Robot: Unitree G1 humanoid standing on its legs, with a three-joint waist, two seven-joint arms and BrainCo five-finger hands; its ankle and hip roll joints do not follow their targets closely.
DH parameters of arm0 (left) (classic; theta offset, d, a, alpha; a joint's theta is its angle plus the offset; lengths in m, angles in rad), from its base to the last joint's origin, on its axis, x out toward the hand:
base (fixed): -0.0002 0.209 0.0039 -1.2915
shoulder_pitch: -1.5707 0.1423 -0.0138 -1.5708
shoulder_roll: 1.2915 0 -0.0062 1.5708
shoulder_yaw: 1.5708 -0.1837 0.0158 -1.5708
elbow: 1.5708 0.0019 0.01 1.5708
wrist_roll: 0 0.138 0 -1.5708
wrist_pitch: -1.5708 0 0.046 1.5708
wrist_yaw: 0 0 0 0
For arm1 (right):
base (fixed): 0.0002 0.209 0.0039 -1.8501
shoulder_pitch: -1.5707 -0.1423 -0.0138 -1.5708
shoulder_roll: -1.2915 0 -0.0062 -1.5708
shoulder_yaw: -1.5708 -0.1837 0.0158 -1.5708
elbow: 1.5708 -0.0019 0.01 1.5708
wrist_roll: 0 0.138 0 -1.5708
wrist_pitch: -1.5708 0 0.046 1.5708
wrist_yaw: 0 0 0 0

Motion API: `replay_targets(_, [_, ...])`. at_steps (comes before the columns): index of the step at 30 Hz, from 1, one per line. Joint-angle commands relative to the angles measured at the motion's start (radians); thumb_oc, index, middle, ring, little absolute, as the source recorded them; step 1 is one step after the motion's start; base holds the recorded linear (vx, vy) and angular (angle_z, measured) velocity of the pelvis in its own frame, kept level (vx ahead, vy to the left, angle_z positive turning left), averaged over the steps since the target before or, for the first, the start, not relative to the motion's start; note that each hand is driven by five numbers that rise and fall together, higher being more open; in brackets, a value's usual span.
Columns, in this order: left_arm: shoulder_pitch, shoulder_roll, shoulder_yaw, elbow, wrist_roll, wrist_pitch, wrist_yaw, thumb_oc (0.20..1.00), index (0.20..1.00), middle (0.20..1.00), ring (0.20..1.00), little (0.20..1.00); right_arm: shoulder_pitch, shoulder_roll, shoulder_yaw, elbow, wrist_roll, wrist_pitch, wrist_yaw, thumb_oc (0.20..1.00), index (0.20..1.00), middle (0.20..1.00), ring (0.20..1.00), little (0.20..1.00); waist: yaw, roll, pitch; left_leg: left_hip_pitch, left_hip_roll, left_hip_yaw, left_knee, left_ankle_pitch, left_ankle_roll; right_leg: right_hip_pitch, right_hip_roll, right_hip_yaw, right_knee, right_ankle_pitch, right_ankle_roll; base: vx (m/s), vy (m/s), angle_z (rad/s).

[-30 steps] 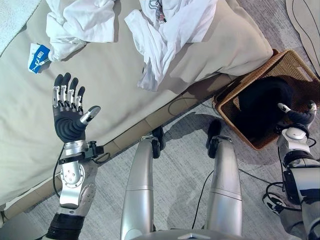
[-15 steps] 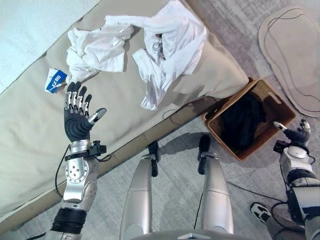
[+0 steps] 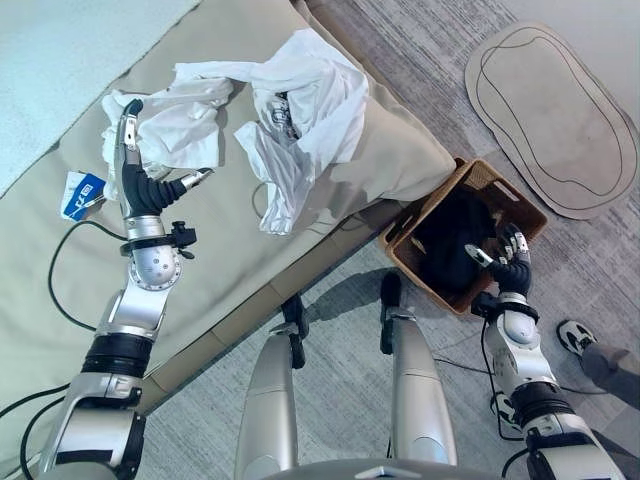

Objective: Pick up clothes into the bucket

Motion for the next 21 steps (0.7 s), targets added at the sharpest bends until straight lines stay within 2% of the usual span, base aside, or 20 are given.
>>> replay_targets(1, [-0.054,0.088,0.032,0.018,0.071,0.018,0.065,1.0,1.0,1.0,1.0,1.0,0.021,-0.04,0.027,-0.109,-0.046,-0.05,0.035,1.0,1.0,1.0,1.0,1.0,0.004,-0.028,0.016,-0.072,0.032,-0.05,-0.013,0.063,-0.04,0.027,-0.061,-0.005,-0.098,0.096,0.069,-0.03,0.034,-0.13])
replay_targets(3, [-0.094,0.119,0.024,0.058,0.088,0.039,0.089,1.0,1.0,1.0,1.0,1.0,0.026,-0.059,0.075,-0.157,-0.079,-0.046,0.061,1.0,1.0,1.0,1.0,1.0,-0.001,-0.039,0.029,-0.099,0.035,-0.046,0.003,0.061,-0.04,0.006,-0.06,0.0,-0.1,0.104,0.073,-0.03,0.043,-0.15])
replay_targets(5, [-0.095,0.119,0.023,0.059,0.088,0.039,0.089,1.0,1.0,1.0,1.0,1.0,0.026,-0.059,0.075,-0.158,-0.079,-0.046,0.061,1.0,1.0,1.0,1.0,1.0,-0.001,-0.039,0.029,-0.1,0.035,-0.046,0.003,0.061,-0.04,0.005,-0.06,0.001,-0.099,0.104,0.073,-0.02,0.021,-0.08])
replay_targets(10, [-0.204,0.236,-0.03,0.15,0.155,0.107,0.133,1.0,1.0,1.0,1.0,1.0,0.063,-0.092,0.113,-0.224,-0.085,-0.052,0.086,1.0,1.0,1.0,1.0,1.0,-0.006,-0.068,0.065,-0.145,0.036,-0.055,0.026,0.061,-0.043,-0.004,-0.065,-0.016,-0.128,0.131,0.085,-0.01,0.013,0.0])
replay_targets(11, [-0.237,0.255,-0.054,0.175,0.159,0.113,0.14,1.0,1.0,1.0,1.0,1.0,0.075,-0.095,0.113,-0.23,-0.078,-0.055,0.089,1.0,1.0,1.0,1.0,1.0,-0.008,-0.072,0.069,-0.155,0.034,-0.06,0.034,0.059,-0.043,-0.005,-0.067,-0.022,-0.133,0.134,0.088,0.08,0.014,0.03])
replay_targets(12, [-0.259,0.281,-0.068,0.206,0.162,0.126,0.14,1.0,1.0,1.0,1.0,1.0,0.087,-0.1,0.113,-0.238,-0.073,-0.059,0.091,1.0,1.0,1.0,1.0,1.0,-0.01,-0.072,0.068,-0.149,0.04,-0.069,0.039,0.027,-0.051,0.005,-0.063,-0.021,-0.13,0.112,0.098,0.0,0.025,0.08])
replay_targets(13, [-0.287,0.299,-0.088,0.193,0.17,0.139,0.14,1.0,1.0,1.0,1.0,1.0,0.101,-0.104,0.104,-0.253,-0.07,-0.062,0.093,1.0,1.0,1.0,1.0,1.0,-0.009,-0.079,0.077,-0.174,0.032,-0.07,0.046,0.052,-0.043,-0.006,-0.071,-0.029,-0.137,0.138,0.093,0.08,0.007,0.06])
replay_targets(14, [-0.308,0.316,-0.101,0.217,0.169,0.141,0.139,1.0,1.0,1.0,1.0,1.0,0.108,-0.107,0.108,-0.254,-0.066,-0.063,0.096,1.0,1.0,1.0,1.0,1.0,-0.009,-0.08,0.074,-0.169,0.036,-0.078,0.056,0.022,-0.05,0.001,-0.066,-0.027,-0.131,0.116,0.101,-0.07,0.026,0.13])
replay_targets(15, [-0.335,0.335,-0.119,0.226,0.175,0.151,0.147,1.0,1.0,1.0,1.0,1.0,0.115,-0.102,0.103,-0.257,-0.054,-0.066,0.099,1.0,1.0,1.0,1.0,1.0,-0.011,-0.086,0.082,-0.194,0.031,-0.076,0.062,0.047,-0.041,-0.009,-0.073,-0.034,-0.14,0.141,0.096,0.08,0.011,0.1])
replay_targets(16, [-0.36,0.355,-0.133,0.234,0.179,0.162,0.145,1.0,1.0,1.0,1.0,1.0,0.12,-0.104,0.107,-0.256,-0.043,-0.069,0.102,1.0,1.0,1.0,1.0,1.0,-0.011,-0.084,0.079,-0.191,0.035,-0.083,0.071,0.016,-0.048,-0.003,-0.071,-0.032,-0.135,0.119,0.105,0.02,0.03,0.11])
replay_targets(21, [-0.504,0.436,-0.261,0.364,0.198,0.205,0.147,1.0,1.0,1.0,1.0,1.0,0.128,-0.107,0.125,-0.271,0.0,-0.079,0.123,1.0,1.0,1.0,1.0,1.0,-0.015,-0.094,0.084,-0.239,0.039,-0.094,0.108,0.002,-0.046,-0.017,-0.075,-0.049,-0.136,0.124,0.11,0.03,0.014,0.06])
